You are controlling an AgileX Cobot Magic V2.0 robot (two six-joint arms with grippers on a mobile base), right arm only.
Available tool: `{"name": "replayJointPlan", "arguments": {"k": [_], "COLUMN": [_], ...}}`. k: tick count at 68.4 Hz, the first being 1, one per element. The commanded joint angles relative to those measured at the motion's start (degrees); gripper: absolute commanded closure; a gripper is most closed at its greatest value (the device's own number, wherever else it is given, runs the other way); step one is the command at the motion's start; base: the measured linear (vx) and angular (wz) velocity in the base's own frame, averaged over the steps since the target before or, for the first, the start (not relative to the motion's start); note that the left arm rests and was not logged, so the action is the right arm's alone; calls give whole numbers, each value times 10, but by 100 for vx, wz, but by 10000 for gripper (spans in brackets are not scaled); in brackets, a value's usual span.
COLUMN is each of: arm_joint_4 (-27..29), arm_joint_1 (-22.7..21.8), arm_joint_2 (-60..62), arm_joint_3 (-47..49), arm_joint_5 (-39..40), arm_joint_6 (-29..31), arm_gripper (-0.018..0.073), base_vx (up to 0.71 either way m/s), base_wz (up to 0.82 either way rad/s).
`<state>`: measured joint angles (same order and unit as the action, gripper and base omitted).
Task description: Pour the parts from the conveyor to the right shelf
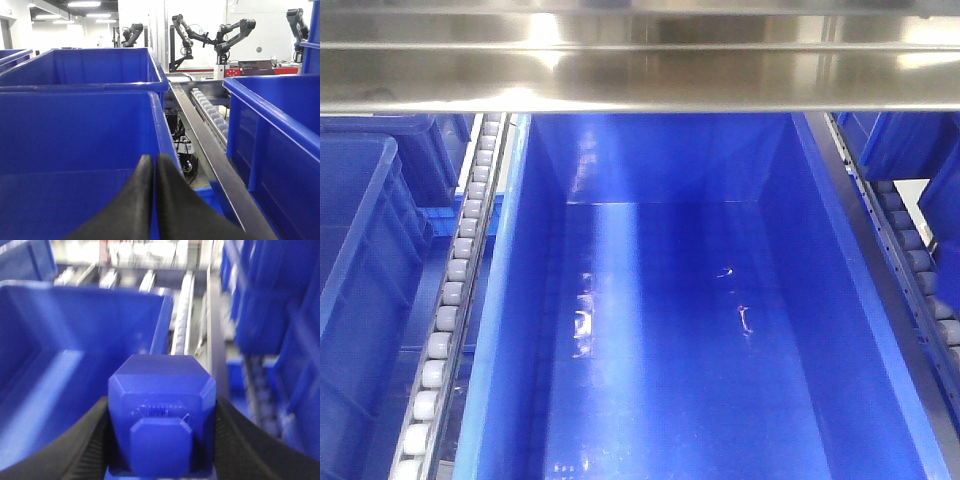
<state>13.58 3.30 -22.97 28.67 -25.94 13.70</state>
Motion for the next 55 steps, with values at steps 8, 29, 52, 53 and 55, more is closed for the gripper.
{"name": "replayJointPlan", "arguments": {"k": [8,29,52,53,55], "arm_joint_4": [88,107,62,62,62], "arm_joint_1": [2,105,208,213,224], "arm_joint_2": [-88,-194,-326,-335,-346], "arm_joint_3": [48,105,162,164,168], "arm_joint_5": [28,12,13,13,18], "arm_joint_6": [15,74,92,92,92], "arm_gripper": [554,501,425,425,425], "base_vx": [0,0,0,0,0], "base_wz": [0,0,0,0,0]}}
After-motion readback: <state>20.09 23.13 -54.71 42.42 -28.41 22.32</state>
